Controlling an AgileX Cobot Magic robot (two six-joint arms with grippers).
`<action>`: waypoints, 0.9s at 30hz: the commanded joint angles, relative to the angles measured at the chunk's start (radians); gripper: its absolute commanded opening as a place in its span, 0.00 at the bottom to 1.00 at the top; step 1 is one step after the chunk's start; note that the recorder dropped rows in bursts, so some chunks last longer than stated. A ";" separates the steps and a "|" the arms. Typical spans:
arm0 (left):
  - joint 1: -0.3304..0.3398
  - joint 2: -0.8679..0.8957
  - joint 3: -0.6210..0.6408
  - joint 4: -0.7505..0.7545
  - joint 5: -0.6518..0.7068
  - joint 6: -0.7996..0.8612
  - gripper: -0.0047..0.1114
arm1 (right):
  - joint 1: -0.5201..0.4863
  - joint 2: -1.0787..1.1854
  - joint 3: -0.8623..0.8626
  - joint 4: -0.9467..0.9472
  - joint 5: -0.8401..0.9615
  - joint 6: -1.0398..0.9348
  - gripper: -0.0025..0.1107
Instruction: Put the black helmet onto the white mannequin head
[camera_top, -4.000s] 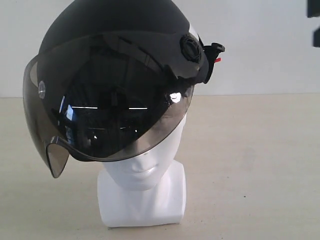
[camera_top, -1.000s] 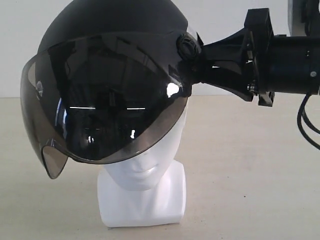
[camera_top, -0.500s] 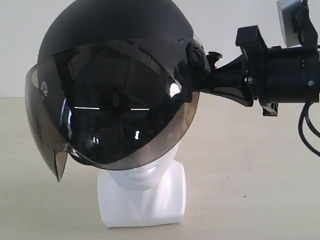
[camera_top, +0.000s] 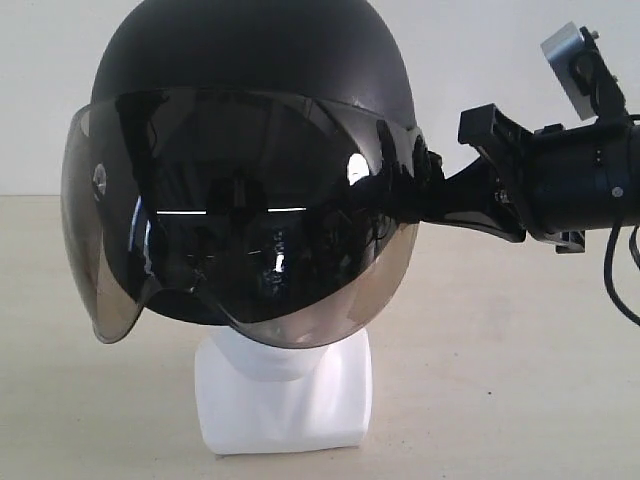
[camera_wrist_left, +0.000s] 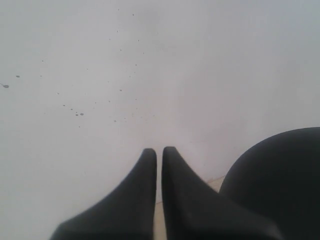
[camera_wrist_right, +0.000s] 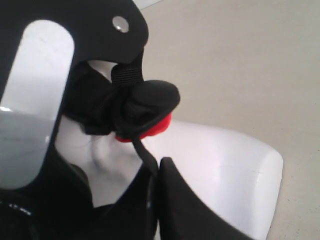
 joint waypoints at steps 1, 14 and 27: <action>-0.005 0.003 -0.007 -0.010 -0.003 0.002 0.08 | -0.003 0.001 0.005 -0.044 -0.044 -0.002 0.02; -0.005 0.003 -0.007 -0.010 -0.003 0.002 0.08 | -0.003 -0.003 0.005 -0.049 -0.031 -0.045 0.06; -0.005 0.003 -0.007 -0.010 -0.003 0.002 0.08 | -0.003 -0.003 0.005 0.022 0.013 -0.085 0.53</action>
